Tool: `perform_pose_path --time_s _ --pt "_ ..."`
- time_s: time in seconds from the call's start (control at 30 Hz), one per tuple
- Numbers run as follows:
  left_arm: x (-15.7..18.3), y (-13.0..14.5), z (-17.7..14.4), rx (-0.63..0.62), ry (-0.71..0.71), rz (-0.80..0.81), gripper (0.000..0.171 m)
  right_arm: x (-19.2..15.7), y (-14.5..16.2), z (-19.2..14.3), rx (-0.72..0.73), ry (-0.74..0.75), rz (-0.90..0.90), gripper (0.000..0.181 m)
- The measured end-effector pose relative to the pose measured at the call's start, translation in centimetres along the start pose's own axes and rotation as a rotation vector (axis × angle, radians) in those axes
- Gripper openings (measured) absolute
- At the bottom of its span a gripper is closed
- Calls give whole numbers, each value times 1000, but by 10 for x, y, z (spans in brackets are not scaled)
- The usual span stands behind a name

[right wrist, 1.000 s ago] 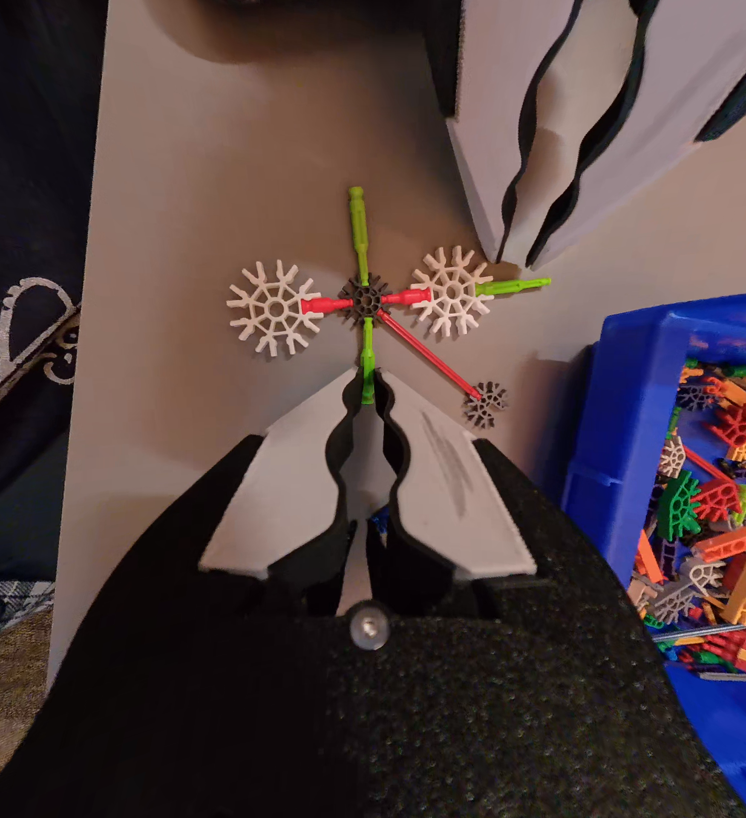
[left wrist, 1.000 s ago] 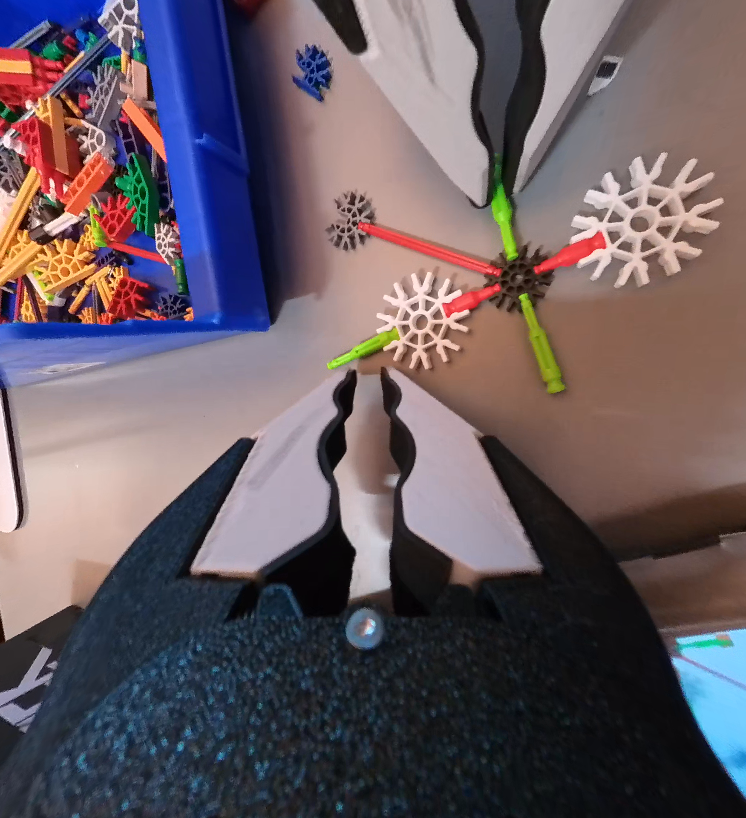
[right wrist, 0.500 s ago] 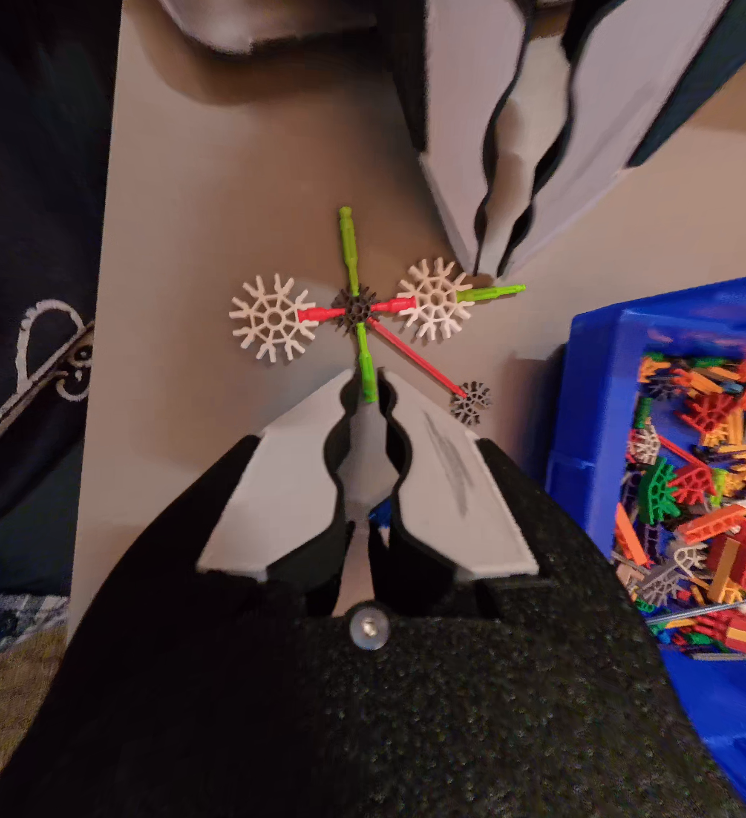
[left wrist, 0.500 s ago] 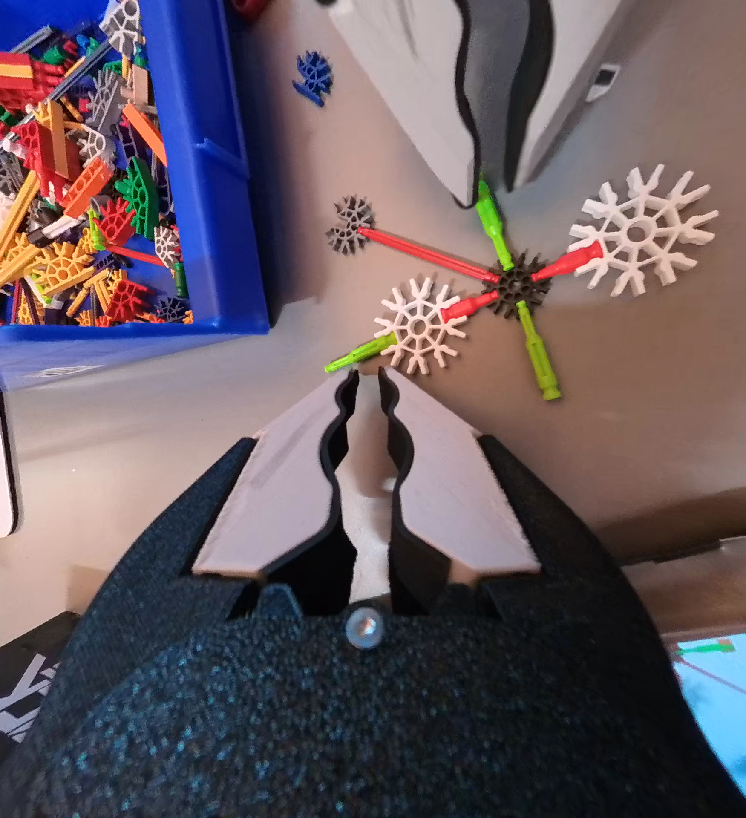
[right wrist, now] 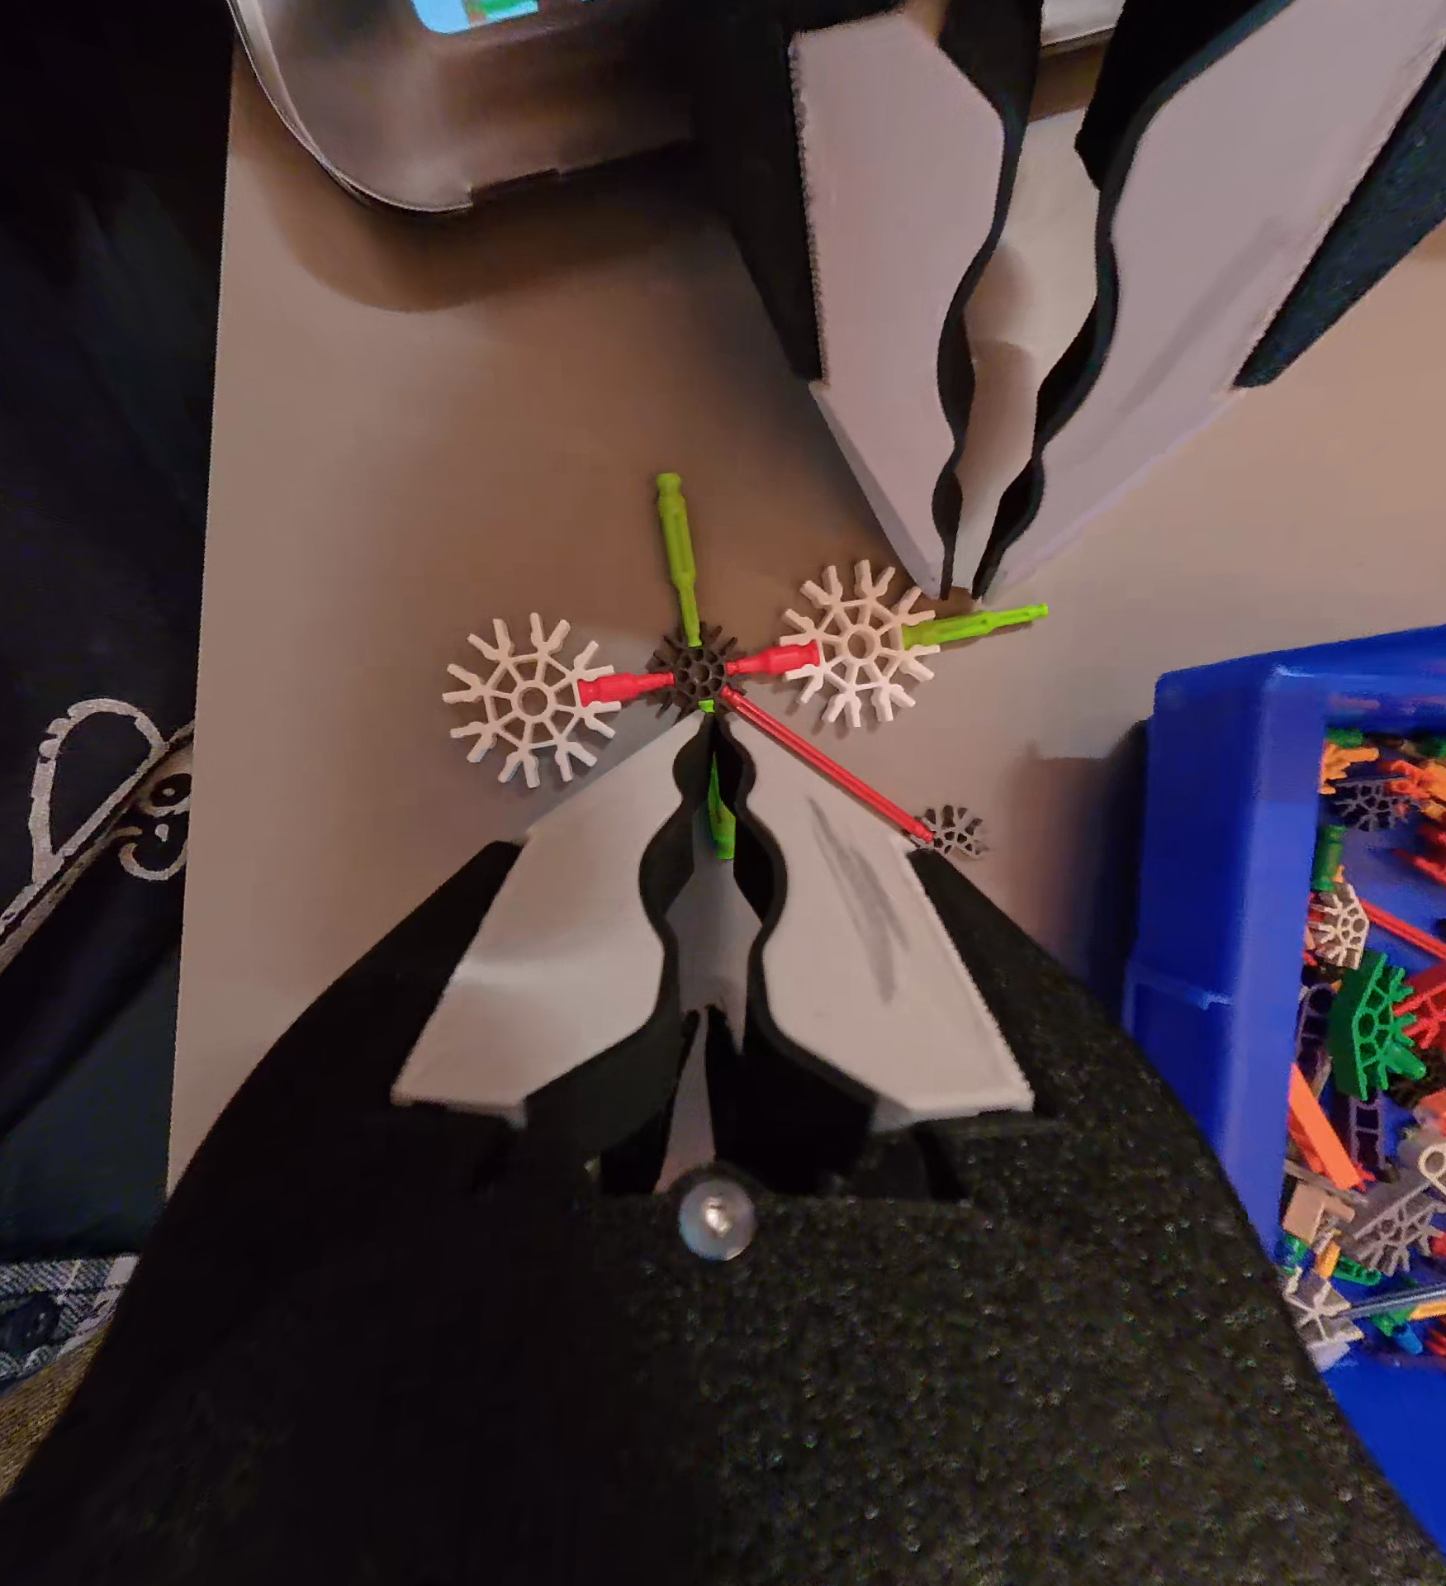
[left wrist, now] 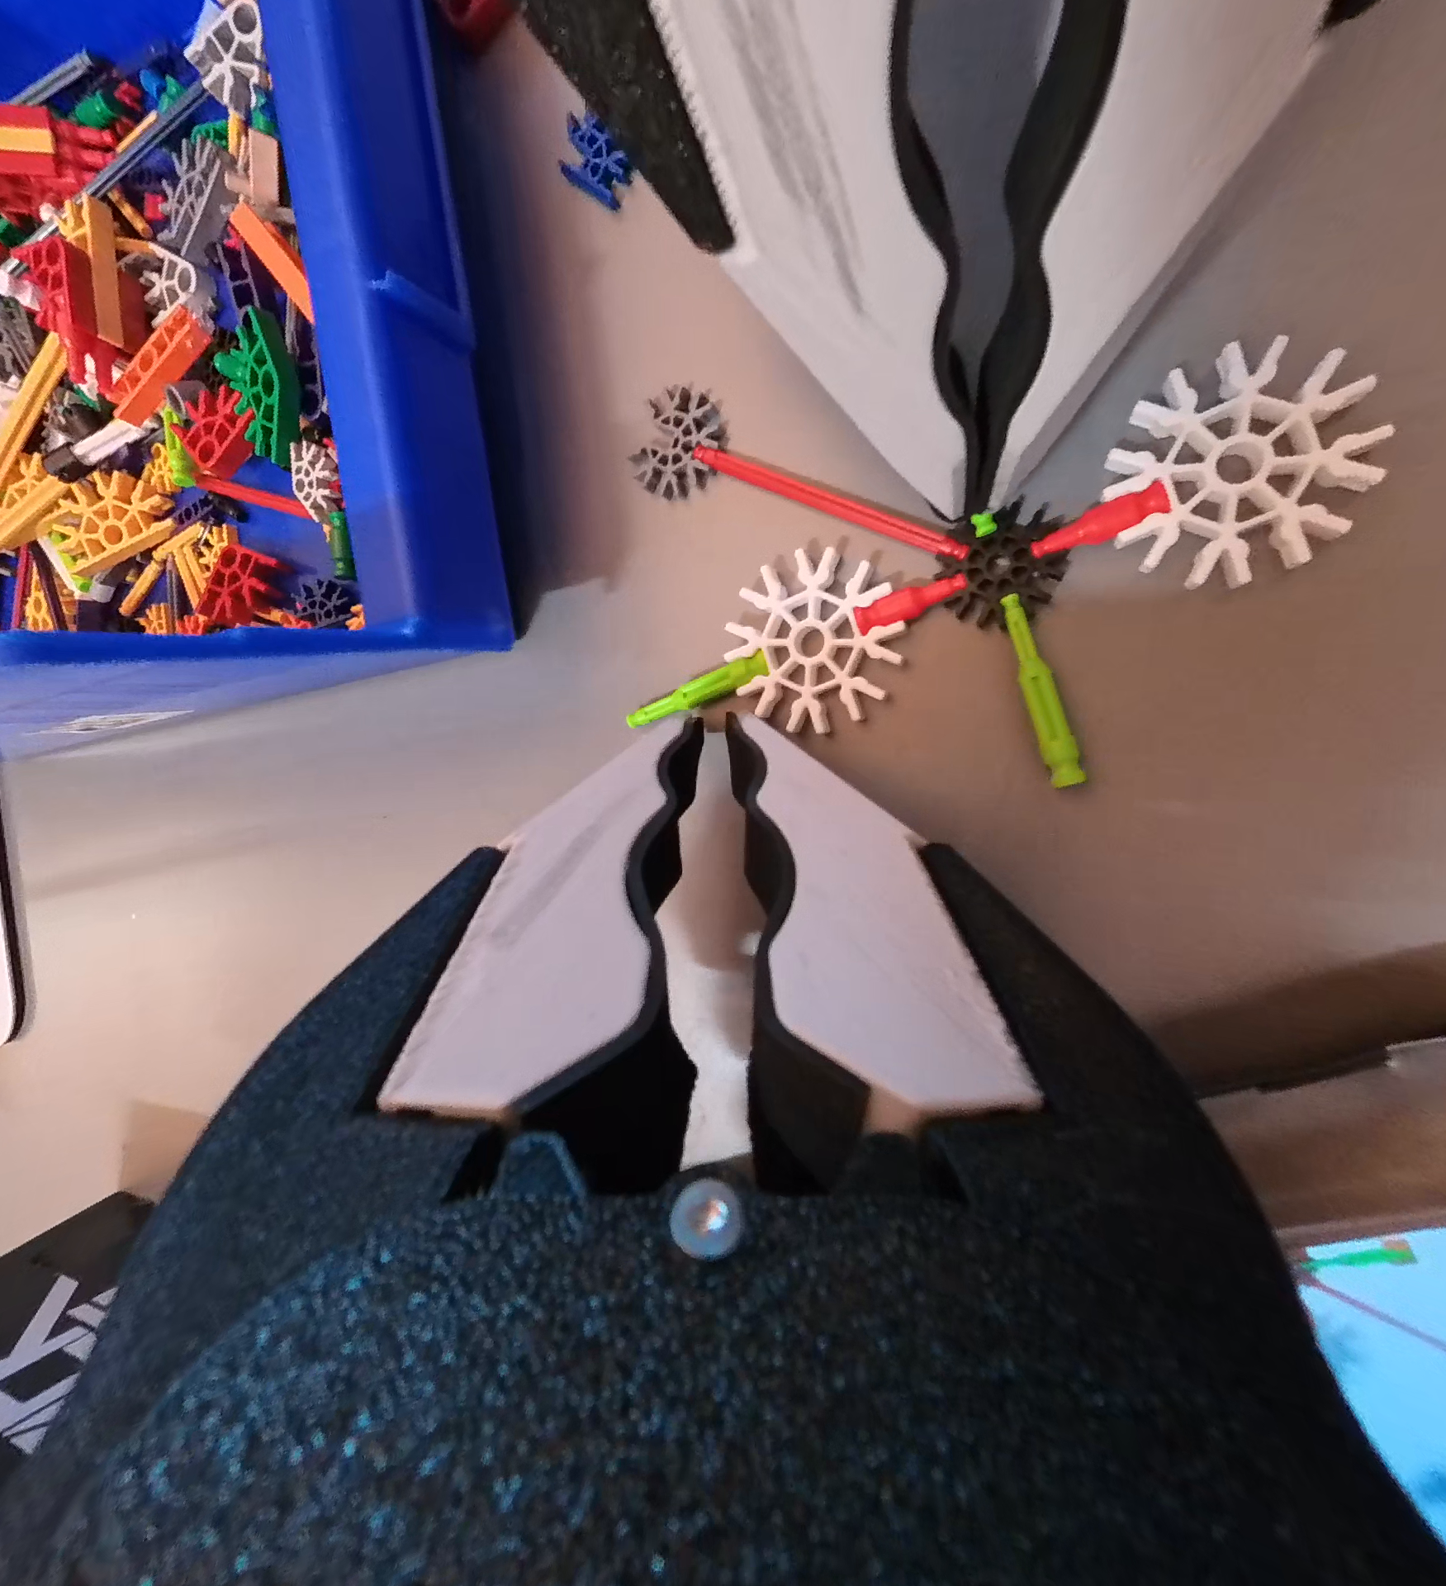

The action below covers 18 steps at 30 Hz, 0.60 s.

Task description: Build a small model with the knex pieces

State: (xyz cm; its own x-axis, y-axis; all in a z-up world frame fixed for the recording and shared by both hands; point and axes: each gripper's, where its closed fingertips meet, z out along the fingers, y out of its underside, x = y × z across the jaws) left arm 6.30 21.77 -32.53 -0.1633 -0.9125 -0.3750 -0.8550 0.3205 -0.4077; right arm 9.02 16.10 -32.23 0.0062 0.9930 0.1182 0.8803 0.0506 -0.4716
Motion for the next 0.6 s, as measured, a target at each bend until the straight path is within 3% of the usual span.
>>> perform_pose_path --time_s 0.3,0.6 --pt "-3 1 2 34 0 -34 1 -1 1 1 -56 -24 45 0" --pt "-16 16 -9 56 -8 -113 7 -2 1 2 -115 -64 54 0"
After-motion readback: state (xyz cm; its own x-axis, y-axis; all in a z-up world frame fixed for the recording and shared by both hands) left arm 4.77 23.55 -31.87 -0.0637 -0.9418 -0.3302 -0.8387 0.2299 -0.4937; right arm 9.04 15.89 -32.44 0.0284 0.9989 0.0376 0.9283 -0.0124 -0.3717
